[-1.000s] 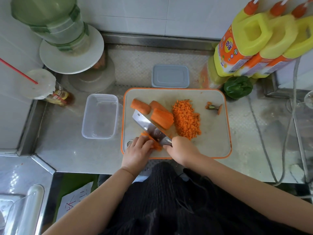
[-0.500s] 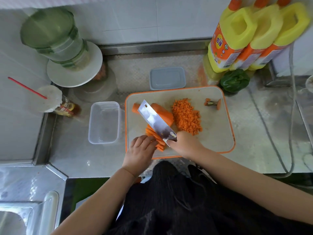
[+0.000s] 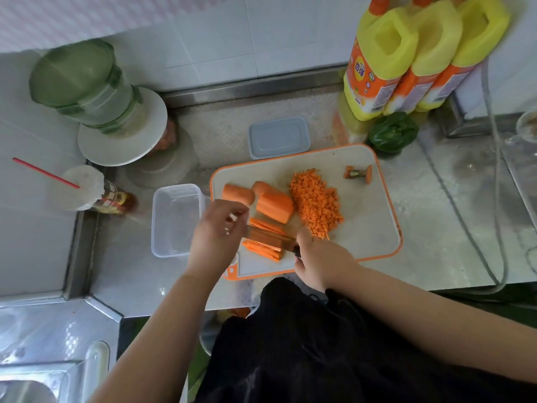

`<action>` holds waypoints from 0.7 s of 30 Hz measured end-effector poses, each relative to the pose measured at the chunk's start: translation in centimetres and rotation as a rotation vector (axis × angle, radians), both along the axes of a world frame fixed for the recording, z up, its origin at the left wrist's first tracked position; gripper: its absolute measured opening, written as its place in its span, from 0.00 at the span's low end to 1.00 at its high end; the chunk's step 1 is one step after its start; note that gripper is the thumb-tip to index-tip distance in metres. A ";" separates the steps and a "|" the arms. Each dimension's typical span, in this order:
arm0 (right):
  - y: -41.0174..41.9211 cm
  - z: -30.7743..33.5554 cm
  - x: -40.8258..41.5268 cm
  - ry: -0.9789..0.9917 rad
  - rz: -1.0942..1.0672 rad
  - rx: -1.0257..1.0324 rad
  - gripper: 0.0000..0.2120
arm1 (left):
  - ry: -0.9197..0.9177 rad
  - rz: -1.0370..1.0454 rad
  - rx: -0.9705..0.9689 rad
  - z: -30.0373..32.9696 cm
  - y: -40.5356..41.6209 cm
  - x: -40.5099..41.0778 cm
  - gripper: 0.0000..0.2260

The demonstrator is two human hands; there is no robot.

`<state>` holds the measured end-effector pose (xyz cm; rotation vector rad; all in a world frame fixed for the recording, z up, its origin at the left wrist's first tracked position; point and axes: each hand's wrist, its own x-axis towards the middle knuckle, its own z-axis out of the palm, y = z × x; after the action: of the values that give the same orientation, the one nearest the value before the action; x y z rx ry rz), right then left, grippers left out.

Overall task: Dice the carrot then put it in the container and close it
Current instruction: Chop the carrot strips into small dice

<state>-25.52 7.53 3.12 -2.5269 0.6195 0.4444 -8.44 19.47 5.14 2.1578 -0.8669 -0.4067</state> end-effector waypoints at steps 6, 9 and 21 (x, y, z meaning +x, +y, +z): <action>0.4 -0.1 0.0 -0.043 0.082 -0.035 0.19 | 0.050 -0.481 0.601 -0.6 -2.5 0.4 0.03; 0.8 0.0 0.2 -0.031 0.109 -0.054 0.20 | -0.019 -0.619 0.758 -1.6 -3.7 0.3 0.09; -0.3 -0.1 -0.6 -0.015 0.077 -0.073 0.15 | -0.333 -0.588 0.574 -3.0 -6.9 3.3 0.24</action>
<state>-26.08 7.19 3.00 -2.6280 0.5435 0.4371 -5.17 12.52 2.19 2.4934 -1.7618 -0.6568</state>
